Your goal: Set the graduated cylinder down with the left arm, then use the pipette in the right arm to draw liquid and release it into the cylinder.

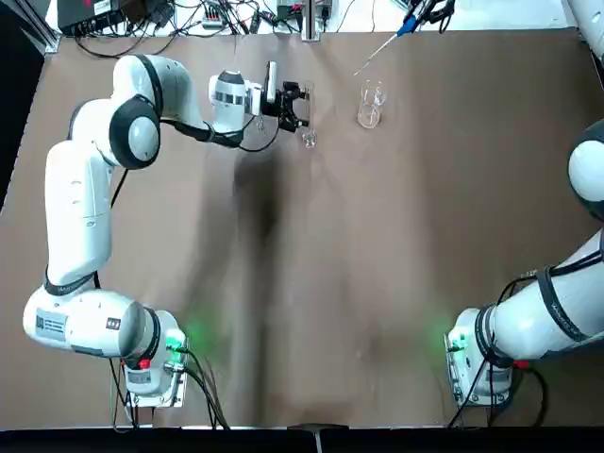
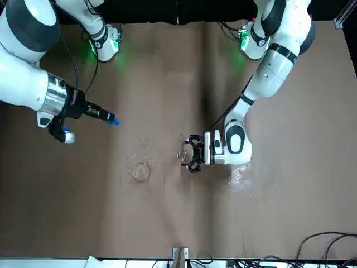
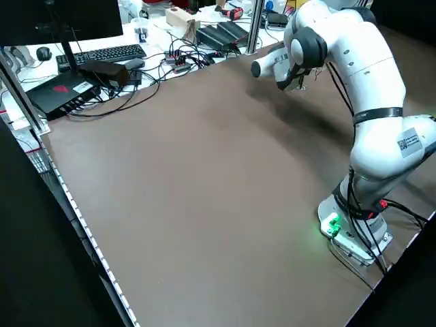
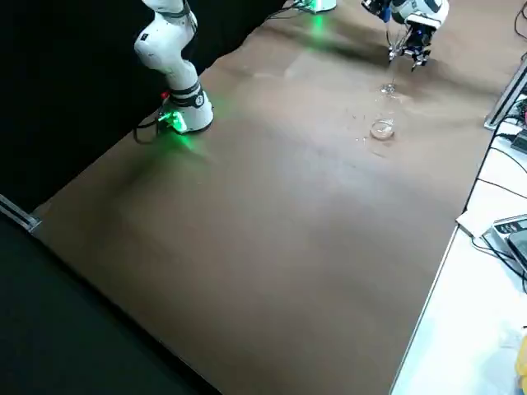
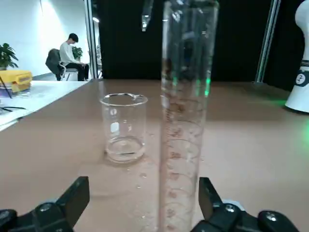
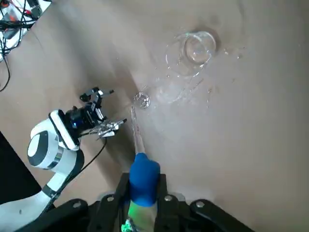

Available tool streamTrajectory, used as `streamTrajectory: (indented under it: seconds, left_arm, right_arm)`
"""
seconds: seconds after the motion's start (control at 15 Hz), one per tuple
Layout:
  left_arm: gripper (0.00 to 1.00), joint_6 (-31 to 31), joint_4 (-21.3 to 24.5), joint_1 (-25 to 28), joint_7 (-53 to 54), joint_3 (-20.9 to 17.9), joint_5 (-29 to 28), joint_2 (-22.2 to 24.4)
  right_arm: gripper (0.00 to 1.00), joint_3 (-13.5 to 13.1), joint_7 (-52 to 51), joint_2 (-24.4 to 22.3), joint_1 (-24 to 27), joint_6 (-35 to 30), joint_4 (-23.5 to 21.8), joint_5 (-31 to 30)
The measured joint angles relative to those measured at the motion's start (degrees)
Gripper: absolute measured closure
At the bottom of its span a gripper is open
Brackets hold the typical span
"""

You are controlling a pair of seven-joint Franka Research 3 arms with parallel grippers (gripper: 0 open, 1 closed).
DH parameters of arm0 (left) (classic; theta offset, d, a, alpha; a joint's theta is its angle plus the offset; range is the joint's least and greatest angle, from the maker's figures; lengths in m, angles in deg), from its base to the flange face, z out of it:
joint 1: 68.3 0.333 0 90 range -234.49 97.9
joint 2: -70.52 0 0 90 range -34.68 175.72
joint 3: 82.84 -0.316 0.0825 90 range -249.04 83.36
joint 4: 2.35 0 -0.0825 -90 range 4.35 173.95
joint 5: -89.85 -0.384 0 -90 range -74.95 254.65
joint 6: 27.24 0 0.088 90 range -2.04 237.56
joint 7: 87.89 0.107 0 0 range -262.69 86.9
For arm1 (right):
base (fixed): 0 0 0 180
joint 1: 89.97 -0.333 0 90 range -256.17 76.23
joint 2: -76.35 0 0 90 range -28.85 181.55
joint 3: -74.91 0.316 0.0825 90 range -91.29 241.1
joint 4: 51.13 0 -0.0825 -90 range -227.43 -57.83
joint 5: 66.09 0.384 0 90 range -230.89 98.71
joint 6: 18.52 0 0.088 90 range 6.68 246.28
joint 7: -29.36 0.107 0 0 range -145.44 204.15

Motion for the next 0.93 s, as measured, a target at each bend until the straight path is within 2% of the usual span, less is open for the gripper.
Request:
streamTrajectory:
  seconds: [0.27, 0.47, 0.67, 0.93]
  left_arm:
    - [0.00, 0.00, 1.23, 3.99, -0.03, -0.11, -0.16, 1.09]
    - [0.00, -0.03, 3.41, 7.91, -1.16, -0.12, -4.17, 2.52]
    - [0.00, -0.04, 3.83, 11.40, -10.44, -0.07, -13.22, 4.53]
    - [0.00, -2.31, 2.24, 15.96, -33.63, 0.34, -27.56, 8.58]
  right_arm:
    - [0.74, 0.06, 3.14, -0.17, -2.54, -0.01, 0.09, 0.15]
    - [0.74, 0.09, 4.78, -0.18, -4.22, -0.01, 0.17, 0.15]
    - [0.74, 0.09, 6.87, -0.18, -5.54, 0.00, 0.78, 0.15]
    - [0.74, 0.10, 10.18, -0.18, -7.62, 0.08, 1.48, 0.15]
